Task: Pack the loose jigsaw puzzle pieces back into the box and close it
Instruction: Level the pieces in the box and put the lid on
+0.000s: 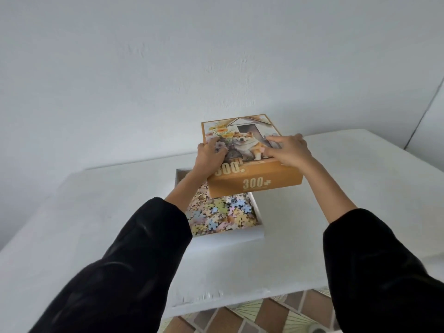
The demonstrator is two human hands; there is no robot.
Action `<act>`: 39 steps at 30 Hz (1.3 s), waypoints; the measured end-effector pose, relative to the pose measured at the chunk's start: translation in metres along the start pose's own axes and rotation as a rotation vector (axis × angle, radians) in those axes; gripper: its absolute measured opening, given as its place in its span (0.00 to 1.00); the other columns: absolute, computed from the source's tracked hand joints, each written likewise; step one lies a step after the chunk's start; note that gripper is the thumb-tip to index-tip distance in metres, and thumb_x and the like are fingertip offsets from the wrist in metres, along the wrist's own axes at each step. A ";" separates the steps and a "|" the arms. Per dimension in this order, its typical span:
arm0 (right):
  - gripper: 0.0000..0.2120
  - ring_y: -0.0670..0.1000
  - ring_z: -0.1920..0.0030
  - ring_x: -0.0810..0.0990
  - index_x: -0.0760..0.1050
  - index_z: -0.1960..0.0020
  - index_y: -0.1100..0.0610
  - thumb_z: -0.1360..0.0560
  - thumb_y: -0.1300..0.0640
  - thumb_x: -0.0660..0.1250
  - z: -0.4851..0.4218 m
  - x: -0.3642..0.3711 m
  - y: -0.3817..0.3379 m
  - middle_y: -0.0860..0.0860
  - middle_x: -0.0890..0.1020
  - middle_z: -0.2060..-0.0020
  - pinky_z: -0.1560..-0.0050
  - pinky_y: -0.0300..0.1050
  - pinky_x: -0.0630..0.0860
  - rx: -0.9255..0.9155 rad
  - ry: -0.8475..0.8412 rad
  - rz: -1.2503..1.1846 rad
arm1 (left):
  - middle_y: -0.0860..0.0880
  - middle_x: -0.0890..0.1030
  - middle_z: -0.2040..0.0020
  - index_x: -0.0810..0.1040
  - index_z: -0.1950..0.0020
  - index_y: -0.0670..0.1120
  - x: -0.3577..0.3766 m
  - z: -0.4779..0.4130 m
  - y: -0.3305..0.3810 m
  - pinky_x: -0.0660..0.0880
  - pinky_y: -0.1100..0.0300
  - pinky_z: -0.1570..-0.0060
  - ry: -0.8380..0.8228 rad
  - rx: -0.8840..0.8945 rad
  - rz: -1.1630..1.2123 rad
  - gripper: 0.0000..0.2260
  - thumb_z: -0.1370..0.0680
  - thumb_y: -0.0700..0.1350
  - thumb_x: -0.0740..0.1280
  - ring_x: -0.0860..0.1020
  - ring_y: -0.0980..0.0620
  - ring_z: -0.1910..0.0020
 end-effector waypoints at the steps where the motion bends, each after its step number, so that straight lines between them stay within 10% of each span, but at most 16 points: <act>1: 0.27 0.63 0.31 0.59 0.66 0.31 0.43 0.28 0.41 0.65 0.007 0.010 -0.008 0.60 0.64 0.34 0.37 0.52 0.66 -0.011 -0.014 -0.008 | 0.39 0.63 0.30 0.61 0.27 0.48 -0.008 0.006 -0.010 0.69 0.57 0.43 0.003 -0.006 -0.004 0.22 0.20 0.49 0.59 0.70 0.41 0.37; 23: 0.28 0.61 0.36 0.68 0.64 0.29 0.48 0.28 0.45 0.67 0.070 0.091 -0.041 0.60 0.64 0.37 0.39 0.53 0.73 -0.056 -0.206 -0.045 | 0.42 0.67 0.32 0.66 0.30 0.50 -0.040 0.071 -0.105 0.75 0.59 0.52 0.015 -0.077 0.103 0.20 0.22 0.48 0.61 0.74 0.43 0.40; 39: 0.27 0.58 0.31 0.66 0.56 0.26 0.47 0.23 0.43 0.57 0.080 0.126 -0.020 0.56 0.56 0.28 0.36 0.51 0.66 -0.068 -0.251 0.056 | 0.41 0.59 0.29 0.57 0.25 0.51 -0.012 0.080 -0.122 0.69 0.53 0.39 -0.056 -0.075 -0.089 0.23 0.20 0.52 0.56 0.68 0.43 0.34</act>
Point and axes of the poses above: each hand's wrist, its own z-axis away from the middle knuckle, its own x-axis out of the palm, y = z × x, the point moved 9 cm from there along -z, towards the middle knuckle
